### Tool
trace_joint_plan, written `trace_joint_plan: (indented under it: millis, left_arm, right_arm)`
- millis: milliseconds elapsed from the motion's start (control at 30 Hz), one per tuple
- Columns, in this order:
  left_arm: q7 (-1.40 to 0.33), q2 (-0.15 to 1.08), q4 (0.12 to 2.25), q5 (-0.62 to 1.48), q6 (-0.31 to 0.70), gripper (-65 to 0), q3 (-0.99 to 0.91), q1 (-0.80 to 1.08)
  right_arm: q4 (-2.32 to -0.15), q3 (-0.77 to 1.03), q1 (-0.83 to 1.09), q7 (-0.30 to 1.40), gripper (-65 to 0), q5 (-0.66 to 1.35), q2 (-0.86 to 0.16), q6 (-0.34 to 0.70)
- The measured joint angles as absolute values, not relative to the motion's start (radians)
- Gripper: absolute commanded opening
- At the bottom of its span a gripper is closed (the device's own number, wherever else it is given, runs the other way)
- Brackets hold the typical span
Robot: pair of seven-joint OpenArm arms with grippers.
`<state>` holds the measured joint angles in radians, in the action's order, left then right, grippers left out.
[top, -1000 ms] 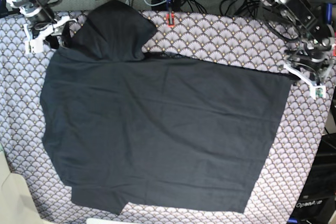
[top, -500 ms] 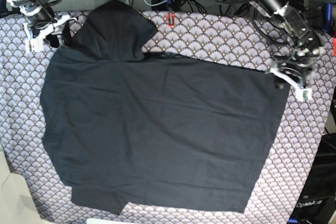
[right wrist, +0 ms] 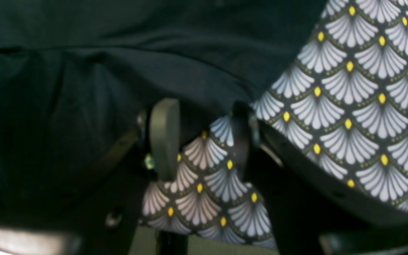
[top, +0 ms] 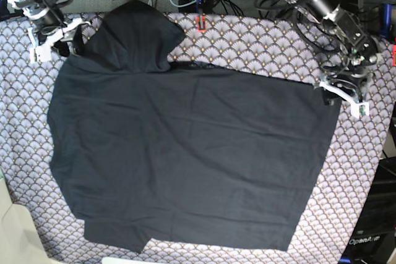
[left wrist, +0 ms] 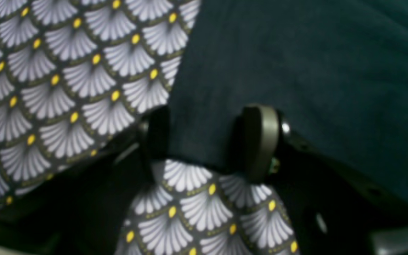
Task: Fold the T-shirt properly
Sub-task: 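Grasp the shirt's shoulder corners with both grippers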
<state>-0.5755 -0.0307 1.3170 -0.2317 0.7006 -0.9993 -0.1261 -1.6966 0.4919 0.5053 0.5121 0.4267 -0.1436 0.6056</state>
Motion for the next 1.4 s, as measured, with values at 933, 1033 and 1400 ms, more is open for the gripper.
trace_joint_plan:
  millis: [933, 1033, 1400]
  left_arm:
    - [-0.511, -0.02, 1.24, -0.202, 0.678, -65.0, -0.999, -0.131]
    - [-0.511, -0.031, 1.246, -0.202, 0.677, -65.0, -1.002, -0.131]
    - [-0.598, -0.133, 1.417, -0.24, 0.693, -65.0, -0.993, -0.095]
  right_arm:
    - [-1.619, 0.491, 0.496, 0.512, -42.8, 0.426, -0.166, 0.606]
    - [-1.619, 0.49, 0.496, 0.512, -42.7, 0.426, -0.165, 0.606]
    - [-1.619, 0.495, 0.479, 0.513, -35.1, 0.424, -0.163, 0.606]
